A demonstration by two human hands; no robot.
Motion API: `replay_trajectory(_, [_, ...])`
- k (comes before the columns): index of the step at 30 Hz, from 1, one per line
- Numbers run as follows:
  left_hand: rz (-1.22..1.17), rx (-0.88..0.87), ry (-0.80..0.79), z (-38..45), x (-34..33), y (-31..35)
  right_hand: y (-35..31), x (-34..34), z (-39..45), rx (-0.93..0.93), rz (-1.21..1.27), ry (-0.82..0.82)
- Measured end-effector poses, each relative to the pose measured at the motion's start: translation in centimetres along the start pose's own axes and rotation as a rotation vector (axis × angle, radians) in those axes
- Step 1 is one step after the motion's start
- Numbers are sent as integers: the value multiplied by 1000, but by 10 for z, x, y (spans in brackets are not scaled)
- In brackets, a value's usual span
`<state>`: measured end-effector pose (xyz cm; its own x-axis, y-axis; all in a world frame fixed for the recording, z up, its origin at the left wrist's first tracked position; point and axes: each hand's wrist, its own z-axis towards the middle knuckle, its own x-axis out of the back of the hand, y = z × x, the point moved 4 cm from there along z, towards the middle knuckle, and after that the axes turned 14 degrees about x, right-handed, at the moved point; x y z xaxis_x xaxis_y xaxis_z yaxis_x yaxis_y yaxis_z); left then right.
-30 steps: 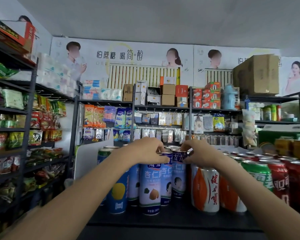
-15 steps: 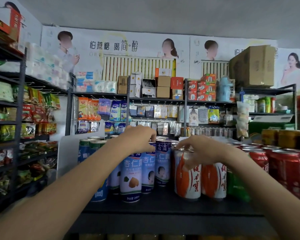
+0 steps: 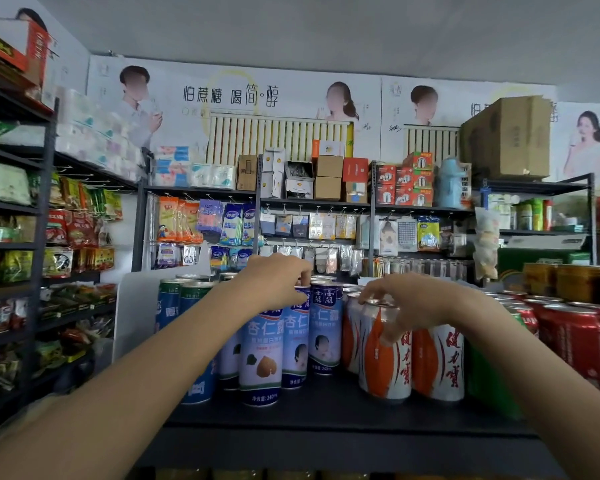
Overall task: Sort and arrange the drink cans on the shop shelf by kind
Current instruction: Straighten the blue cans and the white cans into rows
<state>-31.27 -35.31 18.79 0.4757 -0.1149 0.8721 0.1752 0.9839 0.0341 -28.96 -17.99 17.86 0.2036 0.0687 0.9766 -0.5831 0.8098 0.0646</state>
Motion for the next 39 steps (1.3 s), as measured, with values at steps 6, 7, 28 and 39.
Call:
replay_trajectory(6, [-91, -3, -53, 18, 11, 2, 5, 24, 32, 53, 104, 316])
replay_trajectory(7, [-91, -3, -71, 23, 11, 3, 7, 24, 44, 54, 99, 280])
replay_trajectory(28, [-136, -74, -134, 62, 2, -4, 37, 26, 109, 112, 266, 236])
replay_trajectory(39, [1, -159, -277, 85, -10, 4, 44, 5, 148, 215, 35, 158])
